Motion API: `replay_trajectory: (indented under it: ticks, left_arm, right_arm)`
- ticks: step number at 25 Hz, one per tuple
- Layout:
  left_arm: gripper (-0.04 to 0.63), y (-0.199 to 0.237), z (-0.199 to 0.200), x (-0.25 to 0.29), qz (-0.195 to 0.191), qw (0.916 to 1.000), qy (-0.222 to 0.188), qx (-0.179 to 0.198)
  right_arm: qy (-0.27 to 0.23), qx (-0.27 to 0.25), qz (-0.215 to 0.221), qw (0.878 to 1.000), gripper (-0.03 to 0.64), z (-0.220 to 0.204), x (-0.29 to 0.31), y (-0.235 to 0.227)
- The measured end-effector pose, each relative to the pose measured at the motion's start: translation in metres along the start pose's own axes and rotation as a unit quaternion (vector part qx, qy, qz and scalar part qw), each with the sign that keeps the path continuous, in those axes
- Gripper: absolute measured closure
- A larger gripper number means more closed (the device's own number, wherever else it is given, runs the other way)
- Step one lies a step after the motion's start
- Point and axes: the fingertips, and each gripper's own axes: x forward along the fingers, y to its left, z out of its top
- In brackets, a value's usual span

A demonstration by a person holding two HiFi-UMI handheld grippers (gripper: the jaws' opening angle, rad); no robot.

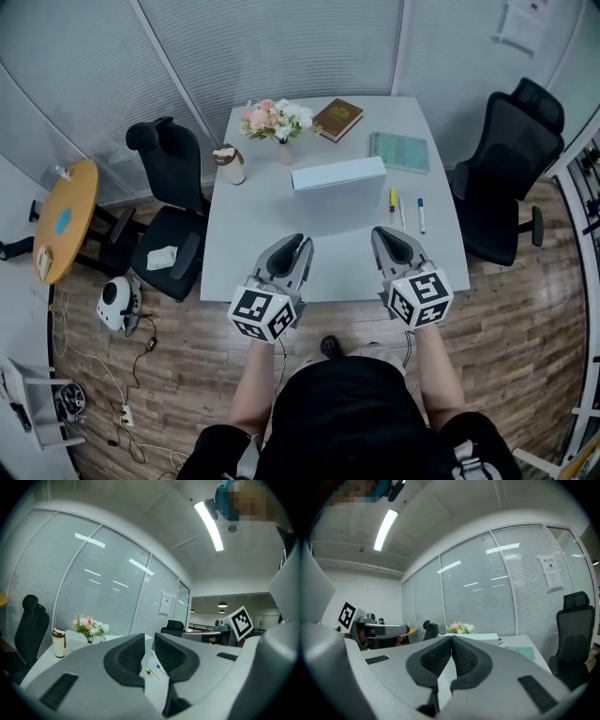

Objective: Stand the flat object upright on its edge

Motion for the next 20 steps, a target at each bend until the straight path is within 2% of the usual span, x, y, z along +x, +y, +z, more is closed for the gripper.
replay_trajectory:
  ticks: [5,16,20]
  left_arm:
    - [0.557,-0.005,0.005,-0.007,0.004,1.0000,-0.003,0.006]
    - [0.565,-0.005,0.013,-0.007,0.018,0.9997,-0.002,0.017]
    - [0.565,-0.003,0.013,-0.007,0.019,0.9997,-0.001,0.017]
  right_arm:
    - [-0.010,-0.002,0.006,1.000,0.600,0.007,-0.012,0.007]
    - [-0.025,-0.028,0.008,0.999,0.603,0.016,-0.021,0.015]
    - [-0.029,-0.018,0.013,0.999,0.603,0.017,-0.018,0.015]
